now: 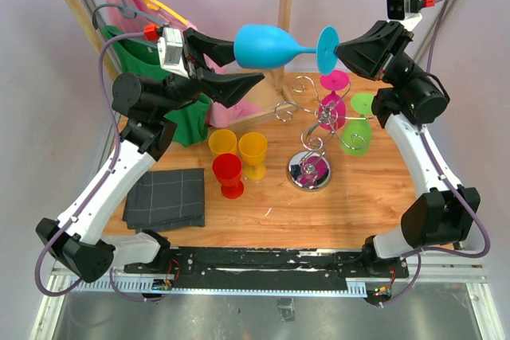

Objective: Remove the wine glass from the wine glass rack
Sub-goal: Place the wine glass at the center of the board.

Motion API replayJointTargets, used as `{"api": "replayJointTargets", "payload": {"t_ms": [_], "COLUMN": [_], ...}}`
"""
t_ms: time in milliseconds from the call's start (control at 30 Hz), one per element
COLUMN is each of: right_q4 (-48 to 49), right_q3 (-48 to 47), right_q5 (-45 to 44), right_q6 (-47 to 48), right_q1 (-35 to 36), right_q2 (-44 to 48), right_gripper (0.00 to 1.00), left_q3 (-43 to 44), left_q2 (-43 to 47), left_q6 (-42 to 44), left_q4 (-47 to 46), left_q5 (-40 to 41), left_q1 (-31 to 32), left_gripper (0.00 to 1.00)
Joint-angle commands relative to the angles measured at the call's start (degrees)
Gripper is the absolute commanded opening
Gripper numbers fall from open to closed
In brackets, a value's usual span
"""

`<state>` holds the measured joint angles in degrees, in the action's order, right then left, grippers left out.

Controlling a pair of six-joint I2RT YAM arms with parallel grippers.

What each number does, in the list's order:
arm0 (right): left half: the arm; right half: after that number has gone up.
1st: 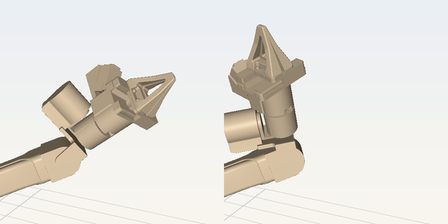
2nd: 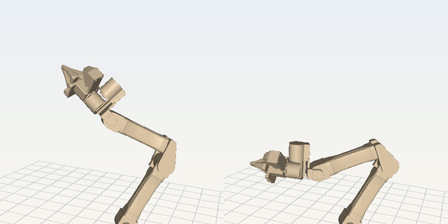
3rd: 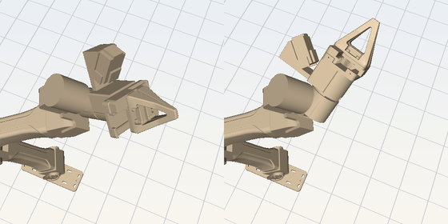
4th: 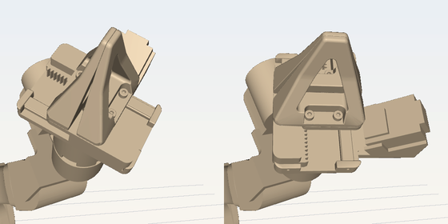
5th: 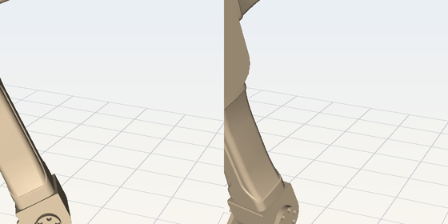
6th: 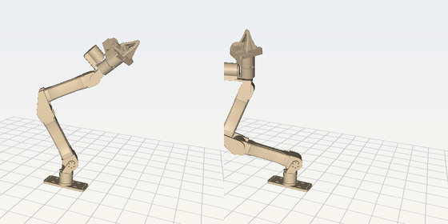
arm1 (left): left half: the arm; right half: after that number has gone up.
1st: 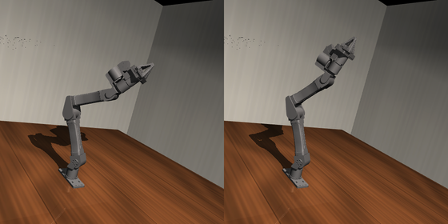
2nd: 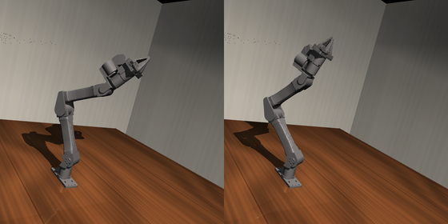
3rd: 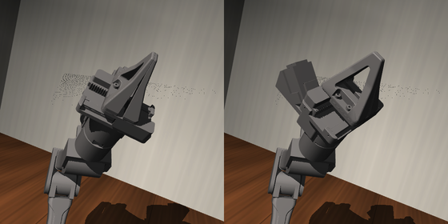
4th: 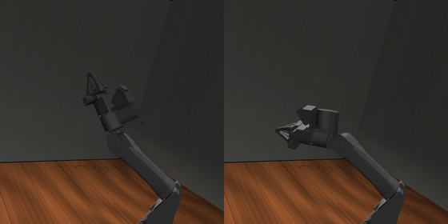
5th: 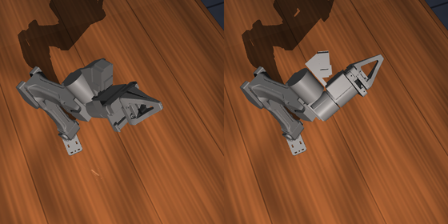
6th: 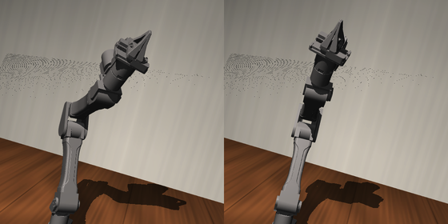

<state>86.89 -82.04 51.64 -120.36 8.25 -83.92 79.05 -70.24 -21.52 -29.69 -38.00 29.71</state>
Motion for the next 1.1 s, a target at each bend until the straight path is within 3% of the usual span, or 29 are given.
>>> {"api": "replayJointTargets", "payload": {"t_ms": [0,167,367,467,567,667,767,900,967,1033,1067], "right_q4": [2.8,3.1,3.1,3.2,3.2,3.2,3.2,3.1,2.9,1.9,0.2], "right_q3": [-1.8,-2.3,-3.4,-3.7,-3.2,-3.4,-4.1,-3.9,-3.8,-3.6,-3.5], "right_q5": [-1.0,-1.5,-2.5,-3.8,-5.4,-5.8,-5.8,-5.7,-5.5,-4.4,-3.2], "right_q6": [-3.0,-2.0,-1.3,-0.9,-0.4,0.4,0.6,0.8,1.4,2.3,3.8], "right_q1": [0.7,0.3,-0.1,-0.3,-0.7,-1.5,-2.3,-4.0,-5.3,-7.8,-9.2], "right_q2": [-1.5,-3.2,-6.0,-7.7,-8.8,-9.5,-9.6,-8.8,-7.9,-6.3,-5.2], "right_gripper": [0.01,0.01,0.01,0.07,0.17,0.26,0.39,0.68,0.77,0.98,0.99], "left_q3": [0.0,0.2,0.0,0.1,0.4,0.5,0.7,1.5,2.7,5.6,8.3], "left_q2": [1.4,1.7,2.4,2.7,3.0,3.3,3.7,3.9,3.8,2.8,1.7], "left_q6": [-0.6,-1.1,-2.0,-2.4,-2.6,-2.8,-3.0,-3.1,-2.2,0.0,1.6], "left_q4": [-0.6,0.0,0.4,0.5,0.7,0.8,1.0,1.3,2.7,8.0,12.6], "left_q5": [-0.7,-0.4,-0.3,-0.4,-0.6,-0.9,-2.0,-3.7,-4.6,-5.6,-6.2], "left_q1": [0.0,0.0,0.0,0.0,0.0,0.0,0.0,0.0,0.0,0.0,0.0], "left_gripper": [0.7,0.5,0.39,0.33,0.2,0.01,0.0,0.0,0.0,0.0,0.0]}}
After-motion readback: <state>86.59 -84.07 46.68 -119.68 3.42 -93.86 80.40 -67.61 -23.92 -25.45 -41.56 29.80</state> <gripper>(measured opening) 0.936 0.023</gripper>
